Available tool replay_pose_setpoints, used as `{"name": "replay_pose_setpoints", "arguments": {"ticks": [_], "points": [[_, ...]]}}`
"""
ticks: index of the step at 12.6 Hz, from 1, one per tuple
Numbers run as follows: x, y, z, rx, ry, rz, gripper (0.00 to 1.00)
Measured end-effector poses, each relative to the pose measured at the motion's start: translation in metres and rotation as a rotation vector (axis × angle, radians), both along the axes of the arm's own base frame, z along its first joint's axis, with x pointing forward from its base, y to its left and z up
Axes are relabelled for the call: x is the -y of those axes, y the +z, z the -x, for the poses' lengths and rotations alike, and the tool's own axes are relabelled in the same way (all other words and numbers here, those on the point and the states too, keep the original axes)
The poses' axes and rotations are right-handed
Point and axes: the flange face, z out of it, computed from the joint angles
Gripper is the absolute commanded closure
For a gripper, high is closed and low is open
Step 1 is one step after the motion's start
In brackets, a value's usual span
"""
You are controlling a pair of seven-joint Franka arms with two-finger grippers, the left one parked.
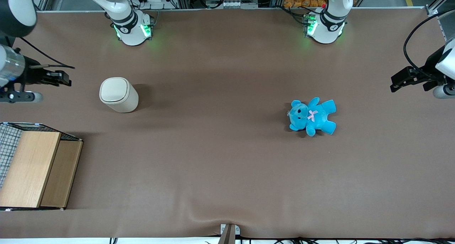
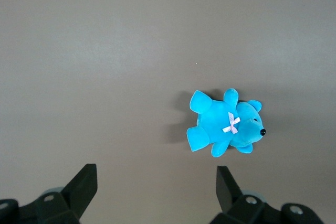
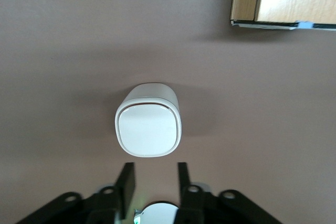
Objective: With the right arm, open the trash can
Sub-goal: 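Move the right gripper toward the white trash can's lid, then lower the right gripper onto the trash can lid edge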
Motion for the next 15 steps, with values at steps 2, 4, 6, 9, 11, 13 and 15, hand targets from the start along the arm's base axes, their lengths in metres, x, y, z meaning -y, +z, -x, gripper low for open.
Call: {"name": "replay_pose_setpoints", "arguments": {"ticks": [2,4,6,9,11,13,15], "points": [[0.001,-0.032,0.003,0.001,-0.002,0.000,1.00],[0.001,-0.061,0.013,-0.019,-0.005,-0.001,1.00],[0.002,-0.086,0.024,-0.025,-0.008,-0.002,1.00],[0.002,-0.115,0.047,0.013,-0.011,-0.001,1.00],[0.005,-0.128,0.058,0.027,-0.011,-0.003,1.00],[0.012,-0.141,0.063,0.039,-0.007,-0.008,1.00],[0.015,-0.152,0.068,0.042,-0.009,-0.009,1.00]]}}
